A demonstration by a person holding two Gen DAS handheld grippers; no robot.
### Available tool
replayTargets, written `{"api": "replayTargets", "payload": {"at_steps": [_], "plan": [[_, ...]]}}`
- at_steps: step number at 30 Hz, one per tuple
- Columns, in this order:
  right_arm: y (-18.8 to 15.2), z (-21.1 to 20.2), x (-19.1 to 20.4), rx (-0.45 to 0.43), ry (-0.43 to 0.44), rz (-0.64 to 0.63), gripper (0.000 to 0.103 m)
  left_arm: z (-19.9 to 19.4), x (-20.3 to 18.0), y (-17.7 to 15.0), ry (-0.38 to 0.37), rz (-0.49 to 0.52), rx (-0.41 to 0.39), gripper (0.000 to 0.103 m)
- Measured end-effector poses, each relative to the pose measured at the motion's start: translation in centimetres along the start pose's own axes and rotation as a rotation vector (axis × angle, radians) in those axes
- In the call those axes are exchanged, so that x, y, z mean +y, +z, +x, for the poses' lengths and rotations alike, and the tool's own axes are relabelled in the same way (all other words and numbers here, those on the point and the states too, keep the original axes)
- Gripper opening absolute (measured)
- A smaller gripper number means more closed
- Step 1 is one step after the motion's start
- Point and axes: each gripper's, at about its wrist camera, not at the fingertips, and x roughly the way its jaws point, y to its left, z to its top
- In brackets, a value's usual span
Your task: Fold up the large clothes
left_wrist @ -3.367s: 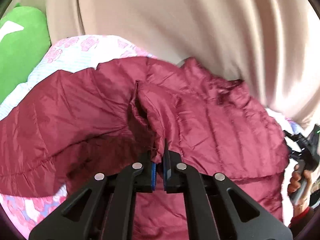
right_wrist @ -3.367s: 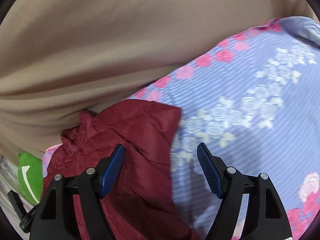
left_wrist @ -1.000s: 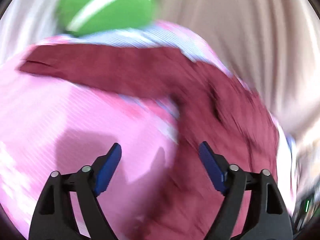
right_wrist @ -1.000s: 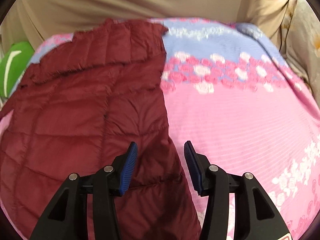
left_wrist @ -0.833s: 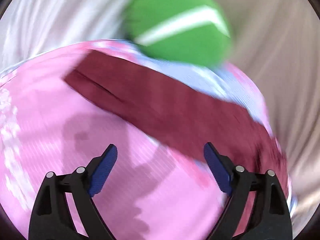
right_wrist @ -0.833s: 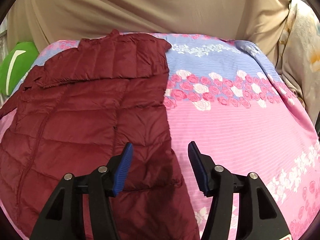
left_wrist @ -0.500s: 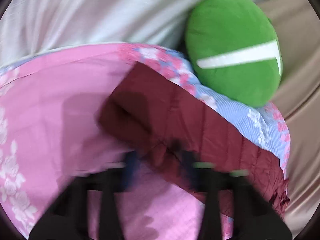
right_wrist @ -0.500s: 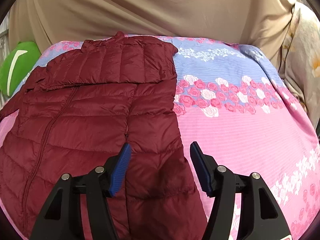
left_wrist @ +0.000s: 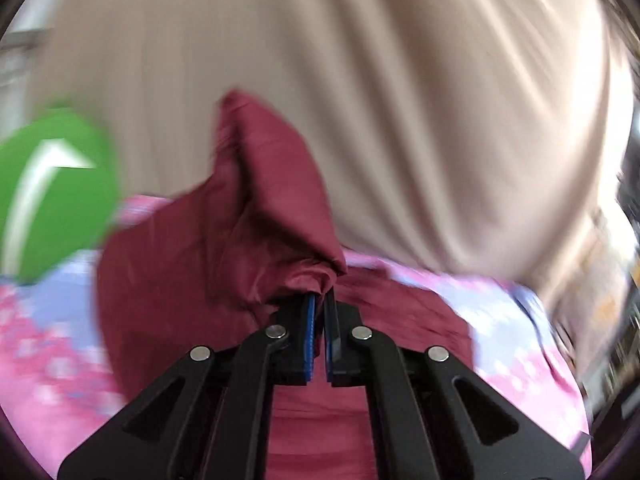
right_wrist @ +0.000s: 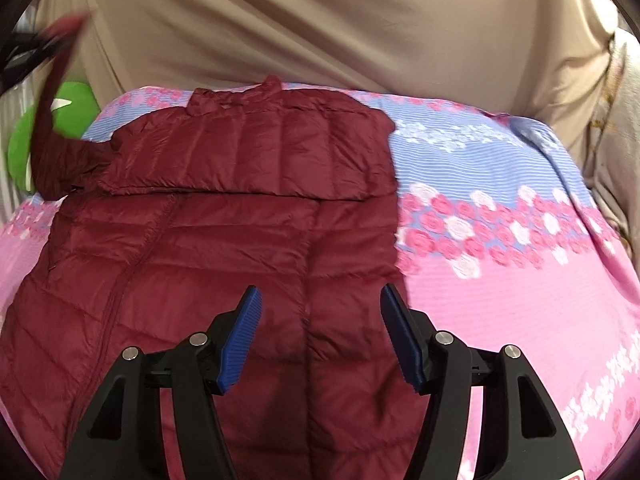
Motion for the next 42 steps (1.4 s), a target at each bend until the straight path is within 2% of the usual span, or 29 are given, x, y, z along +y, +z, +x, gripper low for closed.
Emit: {"api": "replayTargets", "payload": {"at_steps": [2, 4, 5, 8, 11, 12, 14, 16, 18, 22, 25, 28, 29, 30, 31, 32, 33, 34, 35, 36, 38, 40, 42], "plan": [[0.1, 0.7, 0.2, 0.014, 0.003, -0.013, 0.061, 4.8, -4.4, -2.1, -0.046, 0.034, 0.067, 0.009], [0.1, 1.4, -0.1, 0.036, 0.003, -0.017, 0.061, 11.0, -7.4, -5.5, -0.088, 0.029, 0.17, 0.045], [0.1, 2.0, -0.5, 0.057, 0.003, -0.011, 0.061, 12.4, -8.0, -7.1, -0.077, 0.018, 0.195, 0.069], [-0.1, 3.0, -1.9, 0.092, 0.012, 0.015, 0.061, 16.4, -8.3, -11.8, -0.05, 0.006, 0.252, 0.071], [0.3, 3.6, -3.4, 0.105, 0.018, 0.038, 0.061, 15.3, -6.5, -14.1, -0.073, 0.012, 0.33, 0.073], [0.7, 3.7, -3.9, 0.104, 0.028, 0.048, 0.061, 14.4, -5.8, -14.0, -0.092, -0.011, 0.336, 0.083], [1.9, 4.2, -4.5, 0.099, 0.058, 0.071, 0.061, 12.2, -2.4, -13.3, -0.105, -0.087, 0.32, 0.091], [3.3, 4.8, -4.7, 0.089, 0.095, 0.1, 0.068, 9.4, 1.2, -13.5, -0.075, -0.157, 0.293, 0.091], [5.0, 6.3, -4.6, 0.092, 0.152, 0.142, 0.069, 8.2, 5.4, -12.9, -0.027, -0.235, 0.279, 0.092], [6.9, 10.6, -3.4, 0.189, 0.277, 0.217, 0.069, 6.0, 13.8, -12.8, 0.082, -0.428, 0.252, 0.091], [7.3, 13.6, -1.8, 0.258, 0.323, 0.254, 0.07, 4.8, 16.6, -14.2, 0.088, -0.507, 0.252, 0.091], [8.1, 14.5, 0.1, 0.24, 0.282, 0.218, 0.069, 5.1, 16.9, -14.2, 0.078, -0.493, 0.253, 0.091], [8.4, 14.6, 0.4, 0.235, 0.28, 0.213, 0.067, 5.5, 16.4, -14.0, 0.067, -0.485, 0.25, 0.091], [8.8, 14.6, 0.7, 0.231, 0.286, 0.215, 0.056, 5.7, 16.2, -13.9, 0.062, -0.483, 0.248, 0.091], [9.3, 14.5, 0.9, 0.228, 0.291, 0.218, 0.031, 5.9, 16.3, -13.8, 0.066, -0.48, 0.25, 0.091], [10.1, 14.6, 1.1, 0.227, 0.296, 0.212, 0.014, 6.1, 15.9, -13.6, 0.084, -0.467, 0.257, 0.09], [10.9, 14.2, 1.2, 0.214, 0.297, 0.203, 0.004, 6.2, 15.8, -13.5, 0.102, -0.454, 0.258, 0.081], [12.1, 12.9, 1.3, 0.154, 0.286, 0.195, 0.003, 6.9, 15.4, -13.1, 0.126, -0.429, 0.259, 0.075], [13.1, 11.7, 1.3, 0.094, 0.269, 0.178, 0.003, 7.0, 15.4, -13.0, 0.148, -0.404, 0.261, 0.062], [14.4, 9.6, 1.3, -0.003, 0.241, 0.147, 0.003, 6.9, 15.5, -12.8, 0.171, -0.374, 0.263, 0.057], [16.2, 7.1, 1.0, -0.132, 0.208, 0.124, 0.002, 7.8, 15.3, -12.7, 0.202, -0.329, 0.277, 0.047], [17.0, 7.4, 0.4, -0.151, 0.173, 0.112, 0.002, 9.4, 14.9, -13.2, 0.236, -0.284, 0.316, 0.043], [16.5, 11.5, -0.1, -0.064, 0.078, 0.097, 0.002, 10.7, 14.3, -14.1, 0.282, -0.227, 0.31, 0.041]]}}
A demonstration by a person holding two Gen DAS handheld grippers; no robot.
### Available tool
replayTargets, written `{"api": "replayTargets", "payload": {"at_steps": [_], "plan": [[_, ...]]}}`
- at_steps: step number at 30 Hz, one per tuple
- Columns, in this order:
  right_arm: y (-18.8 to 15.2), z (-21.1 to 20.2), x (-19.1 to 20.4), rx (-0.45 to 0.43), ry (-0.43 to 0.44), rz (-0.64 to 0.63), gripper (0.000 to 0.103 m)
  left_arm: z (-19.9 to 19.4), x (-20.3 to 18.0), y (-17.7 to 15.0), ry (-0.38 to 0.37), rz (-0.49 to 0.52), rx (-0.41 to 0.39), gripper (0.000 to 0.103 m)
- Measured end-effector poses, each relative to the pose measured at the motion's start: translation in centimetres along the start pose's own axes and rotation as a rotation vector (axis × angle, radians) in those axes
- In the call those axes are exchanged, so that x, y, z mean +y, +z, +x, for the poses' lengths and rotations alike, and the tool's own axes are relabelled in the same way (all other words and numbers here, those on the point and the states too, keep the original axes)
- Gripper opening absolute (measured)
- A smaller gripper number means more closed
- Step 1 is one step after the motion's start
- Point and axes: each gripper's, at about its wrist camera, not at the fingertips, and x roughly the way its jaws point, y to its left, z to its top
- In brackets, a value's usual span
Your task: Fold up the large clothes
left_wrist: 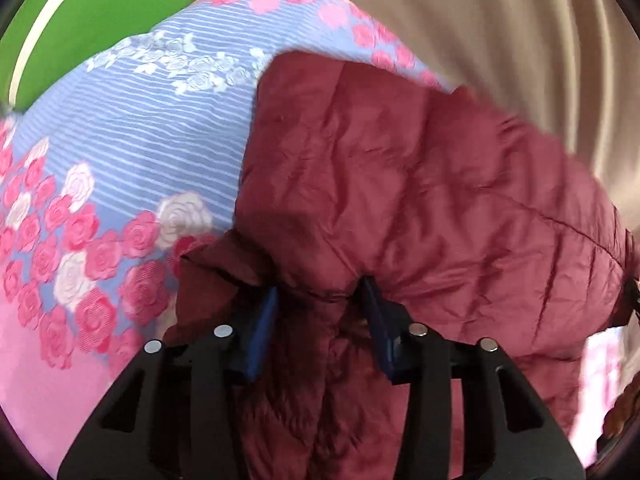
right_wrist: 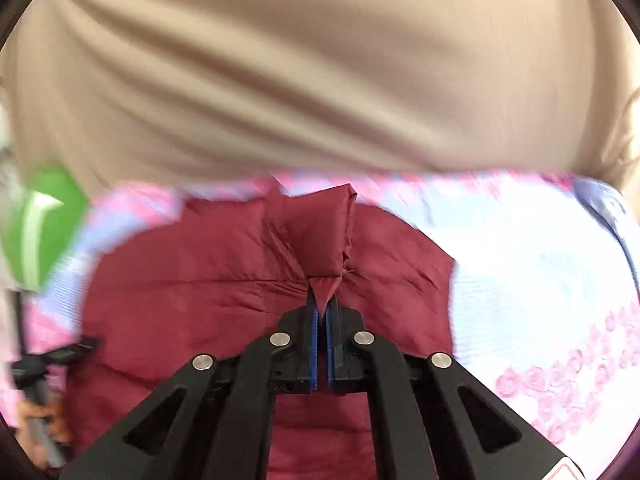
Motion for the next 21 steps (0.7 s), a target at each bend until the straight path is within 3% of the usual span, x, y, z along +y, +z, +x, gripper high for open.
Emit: {"api": "replayTargets", "payload": {"at_steps": [2, 4, 7, 11, 15, 21], "plan": [[-2.2, 5.1, -1.3, 0.114, -0.06, 0.004, 0.001, 0.3, -0.7, -0.7, 0.031, 0.049, -0.047, 0.042], [-4.0, 7.2, -1.7, 0.106, -0.052, -0.002, 0.001, 0.1, -0.9, -1.0, 0.031, 0.06, -0.053, 0.042], [-4.6, 6.9, -1.7, 0.077, -0.046, 0.015, 0.001, -0.3, -0.4, -1.7, 0.017, 0.048, -0.063, 0.042], [-6.1, 6.1, -4.1, 0.109, 0.014, 0.086, 0.0, -1.5, 0.6, -3.2, -0.008, 0.038, -0.073, 0.042], [-7.2, 5.1, -4.5, 0.141, 0.012, 0.093, 0.0, -3.1, 1.3, -4.9, -0.031, 0.028, -0.07, 0.042], [-9.7, 2.6, -4.3, 0.164, 0.012, 0.082, 0.0, -6.6, 1.8, -9.2, -0.006, 0.071, -0.063, 0.041]]}}
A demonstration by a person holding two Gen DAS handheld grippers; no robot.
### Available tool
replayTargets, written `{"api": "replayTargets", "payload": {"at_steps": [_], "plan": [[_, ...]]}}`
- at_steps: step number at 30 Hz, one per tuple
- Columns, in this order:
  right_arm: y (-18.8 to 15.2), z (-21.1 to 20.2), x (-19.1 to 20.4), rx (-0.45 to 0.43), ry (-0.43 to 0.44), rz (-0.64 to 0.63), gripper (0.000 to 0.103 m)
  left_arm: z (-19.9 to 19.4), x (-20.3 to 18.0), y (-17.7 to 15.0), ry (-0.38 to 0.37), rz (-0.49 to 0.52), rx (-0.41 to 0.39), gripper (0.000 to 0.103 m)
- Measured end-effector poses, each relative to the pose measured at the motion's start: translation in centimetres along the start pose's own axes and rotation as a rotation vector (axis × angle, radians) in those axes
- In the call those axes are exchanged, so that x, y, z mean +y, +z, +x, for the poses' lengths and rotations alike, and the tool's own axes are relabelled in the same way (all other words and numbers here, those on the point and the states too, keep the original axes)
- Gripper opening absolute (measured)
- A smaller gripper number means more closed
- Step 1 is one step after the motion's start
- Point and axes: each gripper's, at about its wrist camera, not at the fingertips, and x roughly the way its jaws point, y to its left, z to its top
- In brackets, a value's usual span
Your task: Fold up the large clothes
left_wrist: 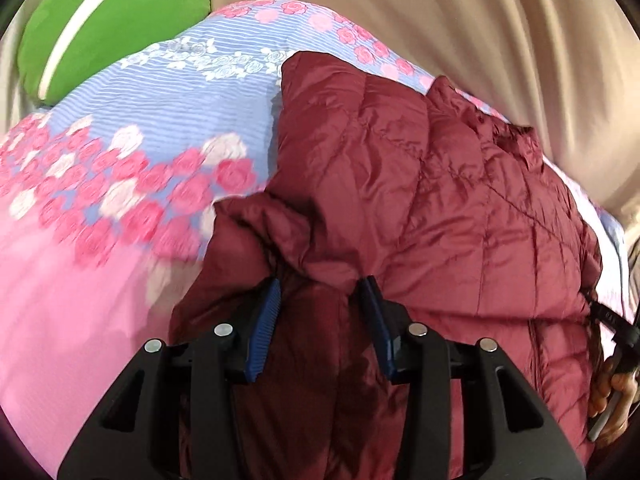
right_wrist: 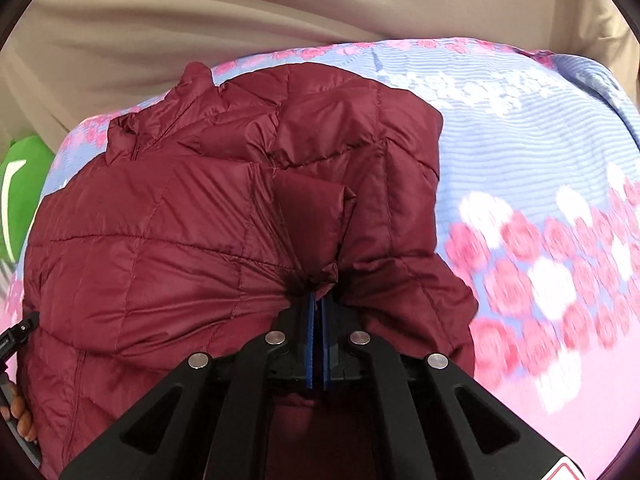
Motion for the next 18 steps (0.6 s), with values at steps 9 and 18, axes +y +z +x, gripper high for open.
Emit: {"api": "replayTargets", "payload": {"at_steps": [9, 18], "plan": [[4.3, -3.0, 2.3, -0.129, -0.092, -0.102, 0.002, -5.6, -4.1, 5.1, -0.009, 0.048, -0.135, 0.054], [4.9, -0.4, 1.1, -0.04, -0.157, -0.091, 0.014, 5.0, -3.5, 6.4, 0.159, 0.069, 0.056, 0.052]]}}
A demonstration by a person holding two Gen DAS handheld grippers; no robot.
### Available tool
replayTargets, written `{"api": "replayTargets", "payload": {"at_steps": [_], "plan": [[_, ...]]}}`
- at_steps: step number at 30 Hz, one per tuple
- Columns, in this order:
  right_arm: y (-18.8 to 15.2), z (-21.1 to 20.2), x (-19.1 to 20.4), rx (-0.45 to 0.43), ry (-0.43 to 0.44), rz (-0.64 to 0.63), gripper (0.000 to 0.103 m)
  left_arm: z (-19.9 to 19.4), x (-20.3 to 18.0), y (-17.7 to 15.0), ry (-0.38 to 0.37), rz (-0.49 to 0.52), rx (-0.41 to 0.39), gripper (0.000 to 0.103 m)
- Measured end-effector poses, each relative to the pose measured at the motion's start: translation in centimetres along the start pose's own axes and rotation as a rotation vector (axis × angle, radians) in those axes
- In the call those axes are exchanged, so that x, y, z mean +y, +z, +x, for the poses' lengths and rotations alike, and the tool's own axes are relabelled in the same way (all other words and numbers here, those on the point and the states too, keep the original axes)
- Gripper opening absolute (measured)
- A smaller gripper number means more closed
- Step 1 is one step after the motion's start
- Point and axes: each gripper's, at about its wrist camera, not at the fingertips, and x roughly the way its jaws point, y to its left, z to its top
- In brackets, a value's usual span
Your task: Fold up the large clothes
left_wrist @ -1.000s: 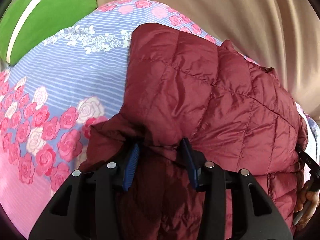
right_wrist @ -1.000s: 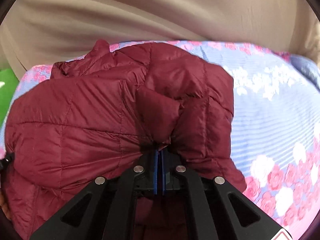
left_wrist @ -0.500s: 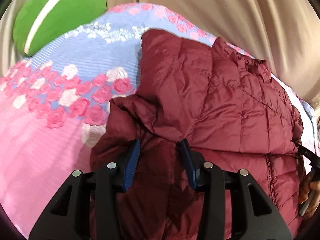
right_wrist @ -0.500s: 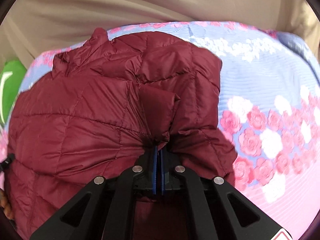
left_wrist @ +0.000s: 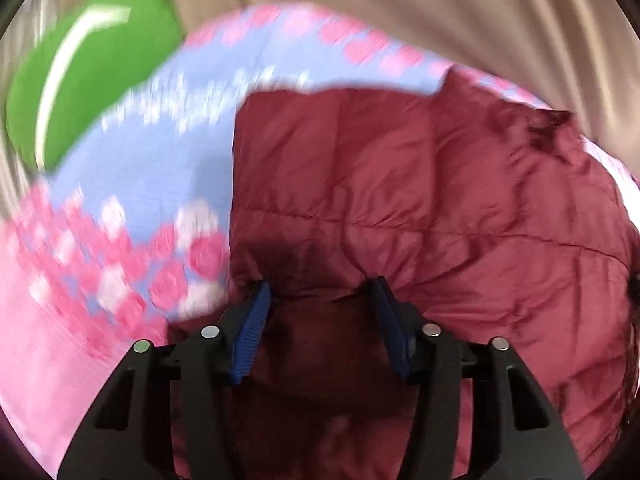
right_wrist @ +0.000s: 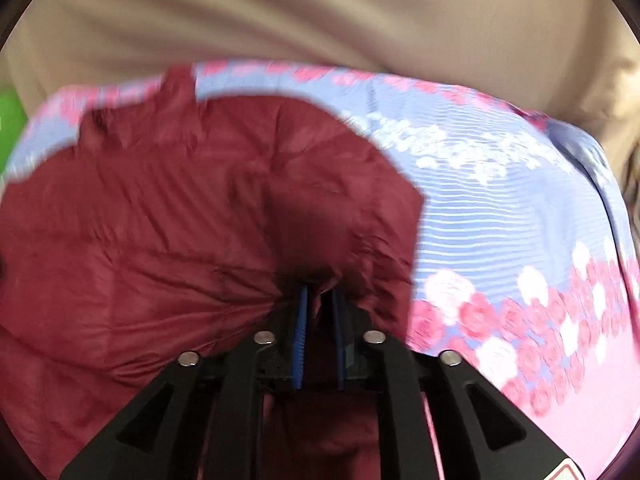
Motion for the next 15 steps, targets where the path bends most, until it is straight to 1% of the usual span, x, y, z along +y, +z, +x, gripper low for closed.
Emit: {"api": "replayTargets", "payload": {"at_steps": [2, 3, 5, 6, 7, 8, 9, 10, 11, 12, 13, 14, 15], "plan": [[0.6, -2.2, -0.9, -0.058, -0.004, 0.069, 0.02, -0.1, 0.7, -0.5, -0.004, 0.003, -0.024, 0.052], [1.0, -3.2, -0.7, -0.089, 0.018, 0.079, 0.02, -0.2, 0.7, -0.7, -0.002, 0.008, -0.025, 0.052], [1.7, -4.6, 1.1, -0.131, 0.084, 0.045, 0.02, -0.2, 0.4, -1.0, 0.013, 0.023, -0.03, 0.051], [1.9, -4.6, 2.6, -0.137, 0.14, -0.001, 0.02, -0.2, 0.3, -1.1, 0.021, 0.03, -0.033, 0.051], [1.7, -4.1, 3.5, -0.13, 0.158, -0.036, 0.015, -0.3, 0.2, -1.2, 0.023, 0.034, -0.035, 0.051], [1.4, -2.7, 4.6, -0.097, 0.147, -0.08, 0.014, -0.5, 0.1, -1.4, 0.017, 0.035, -0.036, 0.051], [0.9, -0.7, 5.4, -0.037, 0.122, -0.117, 0.011, -0.4, 0.4, -1.5, 0.011, 0.035, -0.036, 0.052], [-0.3, 2.2, 5.4, 0.048, 0.09, -0.139, 0.009, -0.5, 0.5, -1.6, 0.003, 0.037, -0.035, 0.053], [-1.2, 3.1, 5.0, 0.063, 0.114, -0.132, 0.009, -0.7, 0.6, -1.7, -0.011, 0.045, -0.034, 0.054], [-1.3, 2.8, 4.1, 0.045, 0.147, -0.095, 0.008, -0.7, 0.7, -1.5, -0.006, 0.059, -0.029, 0.054], [-1.1, 2.3, 3.3, 0.054, 0.126, -0.064, 0.007, -1.0, 0.7, -1.5, -0.001, 0.071, -0.03, 0.053], [-0.7, 1.7, 2.8, 0.049, 0.081, -0.049, 0.008, -1.7, 0.8, -1.3, 0.013, 0.085, -0.034, 0.053], [-0.4, 1.1, 2.7, 0.04, 0.058, -0.047, 0.01, -2.4, 0.9, -1.1, 0.01, 0.084, -0.041, 0.051]]}}
